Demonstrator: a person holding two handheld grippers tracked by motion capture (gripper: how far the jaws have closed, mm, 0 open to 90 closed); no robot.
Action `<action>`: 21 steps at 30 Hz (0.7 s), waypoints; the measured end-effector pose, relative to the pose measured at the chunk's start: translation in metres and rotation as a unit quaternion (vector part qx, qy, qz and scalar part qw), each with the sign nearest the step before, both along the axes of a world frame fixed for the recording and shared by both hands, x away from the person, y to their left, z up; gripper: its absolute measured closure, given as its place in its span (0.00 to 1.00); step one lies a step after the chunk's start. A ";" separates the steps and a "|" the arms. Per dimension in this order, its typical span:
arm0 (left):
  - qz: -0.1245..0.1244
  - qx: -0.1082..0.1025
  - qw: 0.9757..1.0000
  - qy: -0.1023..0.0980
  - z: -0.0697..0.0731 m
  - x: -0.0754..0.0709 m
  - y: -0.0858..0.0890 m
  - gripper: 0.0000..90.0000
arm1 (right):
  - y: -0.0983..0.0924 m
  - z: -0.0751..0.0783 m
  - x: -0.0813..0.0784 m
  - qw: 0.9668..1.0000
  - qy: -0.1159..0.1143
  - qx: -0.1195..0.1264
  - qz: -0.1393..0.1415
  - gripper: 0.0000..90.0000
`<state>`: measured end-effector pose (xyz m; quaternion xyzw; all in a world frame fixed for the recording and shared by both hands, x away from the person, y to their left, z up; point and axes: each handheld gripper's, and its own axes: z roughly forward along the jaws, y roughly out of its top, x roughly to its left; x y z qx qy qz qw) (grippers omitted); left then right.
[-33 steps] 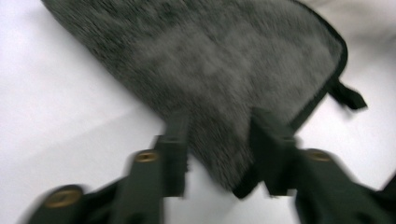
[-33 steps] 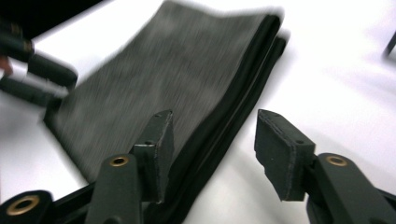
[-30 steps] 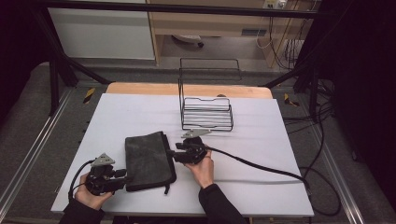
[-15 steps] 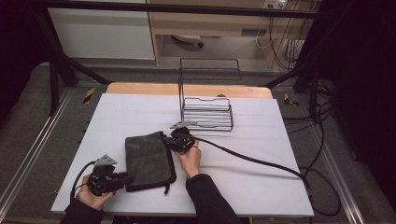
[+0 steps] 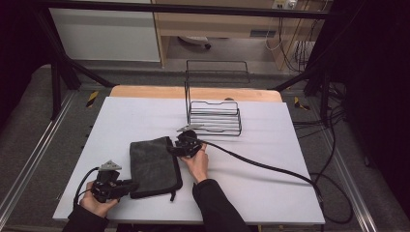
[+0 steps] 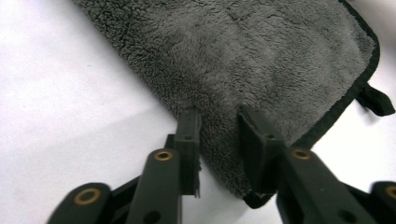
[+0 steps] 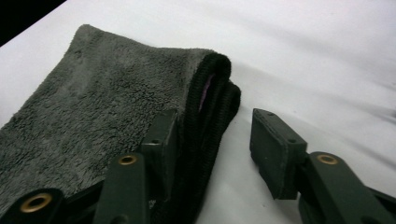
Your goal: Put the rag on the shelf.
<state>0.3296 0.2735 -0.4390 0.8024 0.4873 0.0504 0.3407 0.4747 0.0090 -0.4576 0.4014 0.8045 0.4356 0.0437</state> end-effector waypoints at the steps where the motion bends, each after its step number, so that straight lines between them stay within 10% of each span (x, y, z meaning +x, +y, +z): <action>1: 0.000 -0.001 1.000 0.002 0.000 0.000 0.000 0.79 | 0.001 -0.001 0.000 1.000 0.002 0.005 0.001 0.61; 8: -0.002 0.000 1.000 0.007 0.002 0.001 0.000 0.91 | 0.002 -0.004 -0.002 0.999 0.020 0.028 0.020 0.89; 21: -0.030 -0.034 0.999 0.017 0.007 0.002 0.005 0.94 | -0.019 0.012 -0.022 1.000 0.008 0.020 -0.012 0.93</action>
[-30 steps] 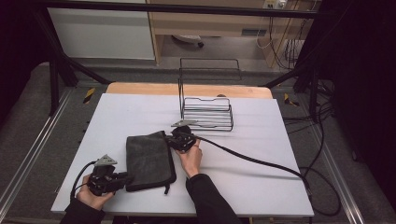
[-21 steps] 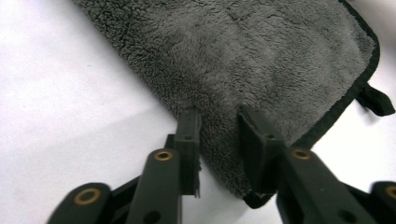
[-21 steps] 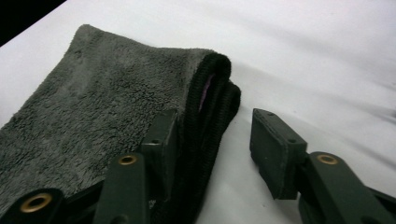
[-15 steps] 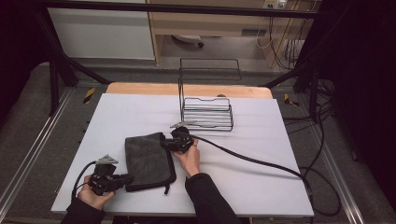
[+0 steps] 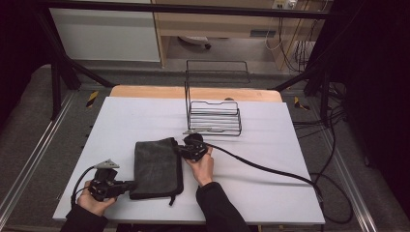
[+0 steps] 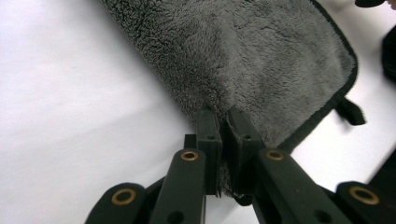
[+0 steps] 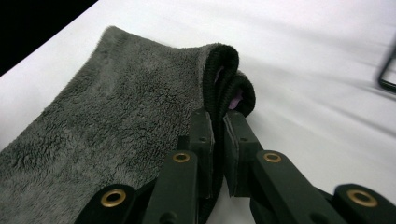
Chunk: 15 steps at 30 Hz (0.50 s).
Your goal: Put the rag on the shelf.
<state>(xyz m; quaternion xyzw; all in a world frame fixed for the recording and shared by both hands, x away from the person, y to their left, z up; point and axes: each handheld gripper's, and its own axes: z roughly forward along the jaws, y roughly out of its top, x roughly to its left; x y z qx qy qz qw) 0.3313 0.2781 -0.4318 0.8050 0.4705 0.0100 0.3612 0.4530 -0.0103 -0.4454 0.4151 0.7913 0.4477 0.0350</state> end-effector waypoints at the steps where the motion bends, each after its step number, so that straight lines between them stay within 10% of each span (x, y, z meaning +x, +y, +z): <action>1: -0.005 -0.005 1.000 0.004 0.000 0.000 -0.002 0.94 | -0.003 0.002 -0.004 1.000 -0.004 -0.001 -0.003 0.93; 15: -0.085 -0.012 0.996 -0.020 -0.001 -0.004 -0.069 0.93 | -0.081 0.012 -0.057 0.995 -0.021 -0.025 -0.090 0.93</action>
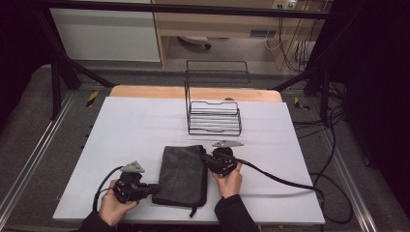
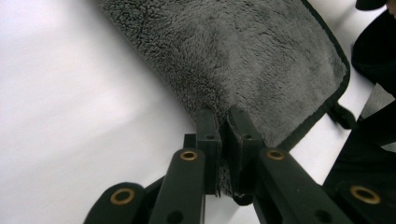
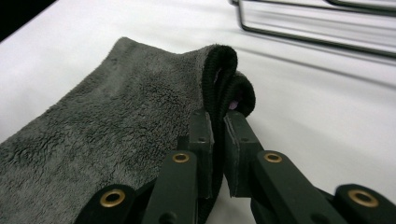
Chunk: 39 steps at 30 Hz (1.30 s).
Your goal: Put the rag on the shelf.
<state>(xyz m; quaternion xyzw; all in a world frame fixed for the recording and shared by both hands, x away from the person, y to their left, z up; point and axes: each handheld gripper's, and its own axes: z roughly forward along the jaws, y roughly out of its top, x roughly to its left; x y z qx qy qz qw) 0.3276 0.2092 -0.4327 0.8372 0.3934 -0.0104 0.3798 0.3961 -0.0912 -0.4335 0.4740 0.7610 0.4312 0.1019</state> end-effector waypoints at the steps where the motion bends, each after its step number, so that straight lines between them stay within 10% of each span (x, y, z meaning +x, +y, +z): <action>1: -0.001 0.002 1.000 -0.003 0.000 -0.002 -0.005 0.93 | -0.005 -0.001 0.000 1.000 0.000 -0.002 -0.002 0.92; 18: 0.002 0.020 0.999 -0.042 -0.004 -0.009 -0.020 0.82 | -0.018 -0.016 0.009 0.999 -0.005 -0.027 0.027 0.86; 39: 0.045 0.035 0.994 -0.092 0.015 0.025 0.007 0.23 | -0.060 0.014 0.007 0.995 -0.047 0.016 0.088 0.21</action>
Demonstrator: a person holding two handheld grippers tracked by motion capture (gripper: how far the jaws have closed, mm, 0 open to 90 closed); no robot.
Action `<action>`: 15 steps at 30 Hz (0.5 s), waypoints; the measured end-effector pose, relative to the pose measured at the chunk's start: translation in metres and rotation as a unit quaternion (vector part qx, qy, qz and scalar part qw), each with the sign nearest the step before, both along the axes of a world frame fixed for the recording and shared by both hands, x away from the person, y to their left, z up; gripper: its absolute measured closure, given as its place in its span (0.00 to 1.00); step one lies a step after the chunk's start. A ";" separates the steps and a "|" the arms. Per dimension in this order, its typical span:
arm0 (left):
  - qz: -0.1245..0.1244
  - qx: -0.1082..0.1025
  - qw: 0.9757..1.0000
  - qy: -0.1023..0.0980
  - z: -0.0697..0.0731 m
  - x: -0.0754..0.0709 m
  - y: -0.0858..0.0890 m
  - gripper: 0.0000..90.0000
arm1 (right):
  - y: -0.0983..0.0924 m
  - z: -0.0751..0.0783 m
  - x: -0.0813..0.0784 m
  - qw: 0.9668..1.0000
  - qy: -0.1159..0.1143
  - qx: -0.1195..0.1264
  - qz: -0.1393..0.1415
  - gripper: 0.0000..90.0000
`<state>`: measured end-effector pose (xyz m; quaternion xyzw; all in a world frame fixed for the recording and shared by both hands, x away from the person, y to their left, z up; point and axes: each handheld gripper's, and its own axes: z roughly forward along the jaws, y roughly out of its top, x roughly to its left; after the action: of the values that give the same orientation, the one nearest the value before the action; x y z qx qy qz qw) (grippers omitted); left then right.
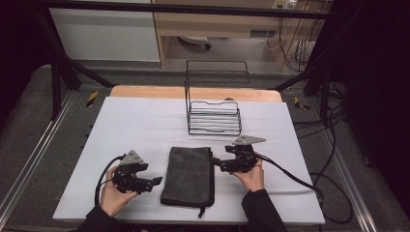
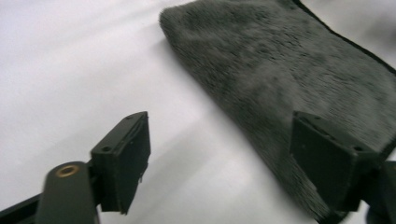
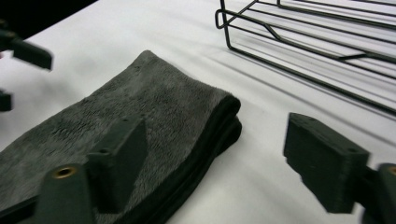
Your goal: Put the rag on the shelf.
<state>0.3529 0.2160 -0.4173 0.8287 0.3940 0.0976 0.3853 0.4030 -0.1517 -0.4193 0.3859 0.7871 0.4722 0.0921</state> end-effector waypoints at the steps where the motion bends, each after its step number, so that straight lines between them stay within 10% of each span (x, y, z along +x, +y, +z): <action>1: 0.002 0.004 1.000 -0.001 0.001 0.004 -0.001 0.20 | -0.002 -0.001 -0.001 1.000 -0.002 0.003 0.001 0.17; 15: 0.025 0.008 0.999 -0.019 0.009 0.048 -0.027 0.13 | -0.024 -0.014 -0.018 1.000 -0.008 0.004 0.003 0.01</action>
<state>0.4008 0.1889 -0.4086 0.8195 0.4065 0.1265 0.3837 0.3853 -0.1757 -0.4331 0.3800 0.7856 0.4789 0.0952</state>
